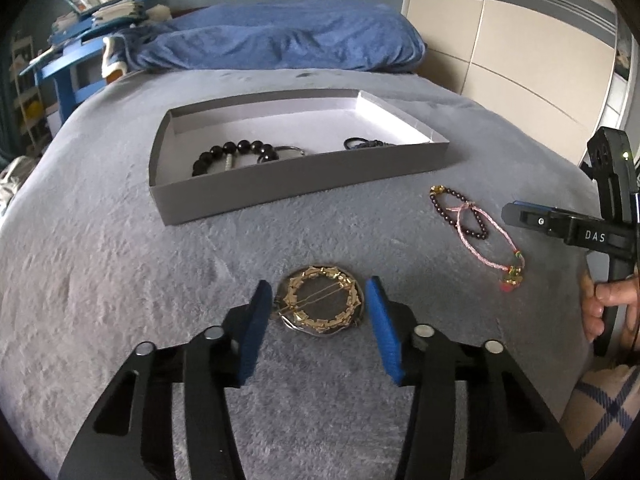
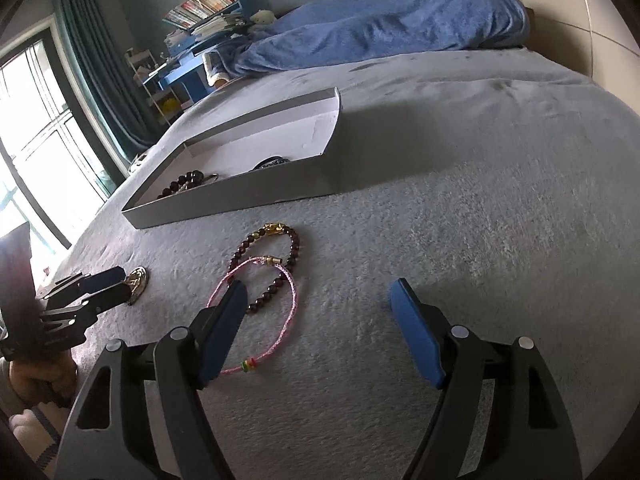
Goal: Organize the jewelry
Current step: 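Lower the left gripper onto the round gold brooch and close on it, then lift the gold brooch off the bed with the left gripper, then grasp the pink cord bracelet with the right gripper while the left carries the brooch toward the tray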
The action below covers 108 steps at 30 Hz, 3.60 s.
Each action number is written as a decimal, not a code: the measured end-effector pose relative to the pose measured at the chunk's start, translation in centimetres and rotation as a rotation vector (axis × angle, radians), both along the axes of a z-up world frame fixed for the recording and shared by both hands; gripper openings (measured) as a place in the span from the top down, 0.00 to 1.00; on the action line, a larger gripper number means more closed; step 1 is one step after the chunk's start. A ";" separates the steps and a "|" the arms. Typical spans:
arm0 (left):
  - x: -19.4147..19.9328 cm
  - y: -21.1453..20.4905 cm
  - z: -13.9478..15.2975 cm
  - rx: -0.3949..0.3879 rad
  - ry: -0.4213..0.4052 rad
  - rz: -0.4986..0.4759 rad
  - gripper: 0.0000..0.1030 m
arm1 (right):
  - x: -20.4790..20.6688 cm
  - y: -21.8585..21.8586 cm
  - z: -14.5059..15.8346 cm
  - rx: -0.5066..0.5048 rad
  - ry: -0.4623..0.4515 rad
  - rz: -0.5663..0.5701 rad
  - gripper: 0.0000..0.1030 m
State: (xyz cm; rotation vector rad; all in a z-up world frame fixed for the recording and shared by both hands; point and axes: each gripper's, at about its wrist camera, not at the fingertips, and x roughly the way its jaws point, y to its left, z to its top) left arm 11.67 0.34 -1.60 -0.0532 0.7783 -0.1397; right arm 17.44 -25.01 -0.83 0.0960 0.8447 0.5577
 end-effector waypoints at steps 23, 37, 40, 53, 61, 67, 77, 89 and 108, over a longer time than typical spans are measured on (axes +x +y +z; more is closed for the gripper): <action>-2.0 3.1 1.9 -0.115 -0.123 0.115 0.88 | 0.3 -0.2 0.0 0.018 0.013 -0.002 0.28; -1.4 0.3 1.4 0.014 -0.074 -0.036 0.66 | 0.0 -0.1 -0.1 0.020 0.016 -0.001 0.28; -1.1 -1.0 0.9 0.061 -0.050 -0.089 0.70 | 0.0 -0.1 -0.1 0.019 0.017 -0.001 0.28; -1.8 -0.2 1.6 0.024 -0.094 -0.054 0.82 | -0.2 0.1 -0.2 0.028 0.021 -0.001 0.28; -1.2 2.9 2.1 0.025 -0.085 0.072 0.82 | -0.2 0.1 -0.2 0.030 0.022 -0.001 0.28; -0.5 3.7 -0.2 0.024 0.025 0.102 0.81 | -0.3 0.1 -0.2 0.032 0.024 -0.001 0.28; -0.7 3.7 -0.4 0.019 0.029 0.093 0.67 | -0.2 0.0 -0.2 0.031 0.024 0.000 0.28; -2.4 5.0 0.8 -0.021 -0.077 0.169 0.67 | -0.6 0.1 0.2 0.054 0.008 0.014 0.28; -0.6 5.1 -0.8 0.020 0.064 0.207 0.59 | -0.7 2.6 -0.5 -0.031 0.056 0.151 0.93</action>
